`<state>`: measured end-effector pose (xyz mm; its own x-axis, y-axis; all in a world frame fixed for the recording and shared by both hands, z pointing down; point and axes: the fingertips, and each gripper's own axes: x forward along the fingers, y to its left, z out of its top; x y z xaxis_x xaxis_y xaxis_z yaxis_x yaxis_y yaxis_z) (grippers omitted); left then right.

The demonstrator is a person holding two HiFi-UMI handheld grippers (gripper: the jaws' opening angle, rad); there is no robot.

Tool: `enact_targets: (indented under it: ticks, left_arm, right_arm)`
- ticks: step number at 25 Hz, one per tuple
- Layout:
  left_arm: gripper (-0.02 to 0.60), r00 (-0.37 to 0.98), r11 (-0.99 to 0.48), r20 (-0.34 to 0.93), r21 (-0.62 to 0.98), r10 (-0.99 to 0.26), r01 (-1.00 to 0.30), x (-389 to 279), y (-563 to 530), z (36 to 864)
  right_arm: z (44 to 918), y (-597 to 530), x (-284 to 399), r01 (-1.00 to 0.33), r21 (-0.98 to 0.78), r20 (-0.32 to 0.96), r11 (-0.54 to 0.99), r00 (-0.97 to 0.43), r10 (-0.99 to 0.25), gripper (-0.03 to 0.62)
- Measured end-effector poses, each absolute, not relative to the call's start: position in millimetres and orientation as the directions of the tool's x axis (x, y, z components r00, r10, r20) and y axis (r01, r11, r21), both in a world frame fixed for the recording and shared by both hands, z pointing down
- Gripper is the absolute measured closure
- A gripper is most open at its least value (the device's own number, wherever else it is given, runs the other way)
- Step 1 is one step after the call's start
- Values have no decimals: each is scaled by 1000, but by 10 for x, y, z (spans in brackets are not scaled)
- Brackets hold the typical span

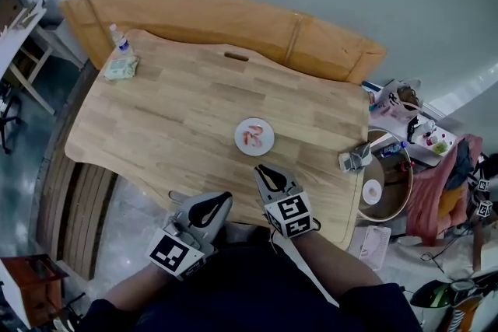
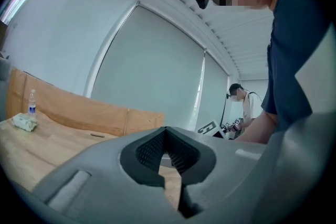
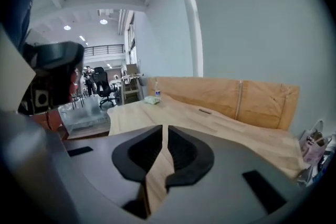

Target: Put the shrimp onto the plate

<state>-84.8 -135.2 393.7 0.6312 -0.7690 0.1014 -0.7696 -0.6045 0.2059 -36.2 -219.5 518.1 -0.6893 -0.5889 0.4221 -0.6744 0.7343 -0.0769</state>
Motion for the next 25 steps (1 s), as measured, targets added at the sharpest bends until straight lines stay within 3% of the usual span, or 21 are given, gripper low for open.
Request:
enact_targets:
  ticks: [12,25]
  left_arm:
    - [578,698,-675,67,204,-713,-709,-575,-1214,3796]
    - [578,741,-712,108,216,-663,-669,-283,-1116,3889]
  right_arm:
    - [4062,-1459,-240,-638,-100,218,764,-763,-609,583]
    - [3973,-1192,-154,-631,-102,138,769,-775,-617,585]
